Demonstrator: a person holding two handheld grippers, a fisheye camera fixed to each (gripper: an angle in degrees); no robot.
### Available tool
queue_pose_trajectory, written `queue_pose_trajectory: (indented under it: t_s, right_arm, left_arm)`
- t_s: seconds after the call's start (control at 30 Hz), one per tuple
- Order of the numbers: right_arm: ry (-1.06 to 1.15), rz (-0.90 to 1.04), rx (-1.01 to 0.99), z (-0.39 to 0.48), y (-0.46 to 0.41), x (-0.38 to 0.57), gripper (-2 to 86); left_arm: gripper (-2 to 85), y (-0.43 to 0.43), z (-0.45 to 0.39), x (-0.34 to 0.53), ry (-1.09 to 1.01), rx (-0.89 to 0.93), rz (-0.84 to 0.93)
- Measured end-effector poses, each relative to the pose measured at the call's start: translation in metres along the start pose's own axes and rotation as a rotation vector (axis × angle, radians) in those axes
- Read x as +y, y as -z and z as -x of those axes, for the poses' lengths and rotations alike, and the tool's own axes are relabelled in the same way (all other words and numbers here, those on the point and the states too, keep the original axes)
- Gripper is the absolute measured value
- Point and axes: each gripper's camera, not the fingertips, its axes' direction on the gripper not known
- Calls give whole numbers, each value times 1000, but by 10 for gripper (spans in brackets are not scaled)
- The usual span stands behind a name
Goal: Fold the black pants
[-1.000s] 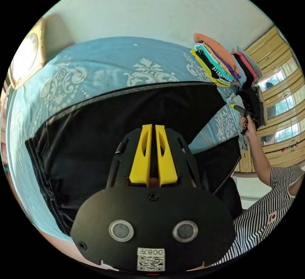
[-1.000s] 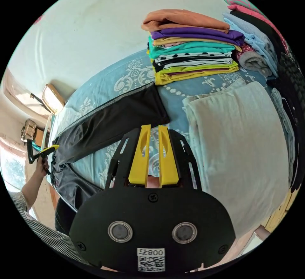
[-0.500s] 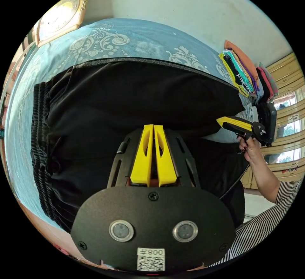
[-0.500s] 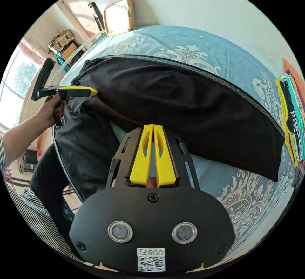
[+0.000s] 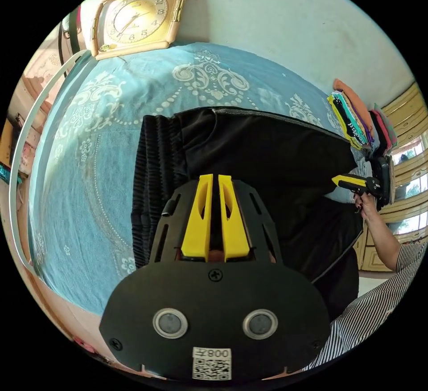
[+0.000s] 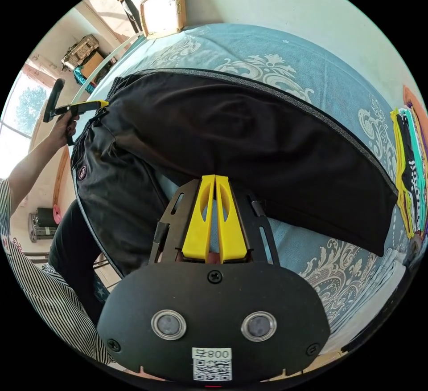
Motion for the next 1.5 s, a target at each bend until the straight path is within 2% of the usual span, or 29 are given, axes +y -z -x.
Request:
queue_pose_trajectory:
  t_s: [0.07,0.23,0.37,0.57,0.73,0.9,1.2,1.5]
  right_arm:
    - [-20,8,-7,-1,-14,-6,-3]
    - [-95,-48,-18,-6,-40,-24,-1]
    - [-74,-127,-13,1,-54,-50,1]
    - [112,-128,40,43,-106,-132,37]
    - [308,-55,109,84,-168,-202,63]
    - [384,34,117,102,-224,-240,75]
    - [438,109,187,113,-304,-258,83]
    - [489,156,212,124,-359,-266,80]
  left_arm:
    - [10,0,14,2,12,53,-3]
    - [12,32,46,0,37,180,-146]
    - [31,50,59,-19,-18,146,-174]
    - [72,60,53,-72,-190,13,-76]
    - [84,55,37,-113,-354,-114,39]
    - [85,42,27,-134,-441,-217,143]
    - [88,46,32,-156,-468,-131,229]
    - [77,55,27,-158,-524,-143,261]
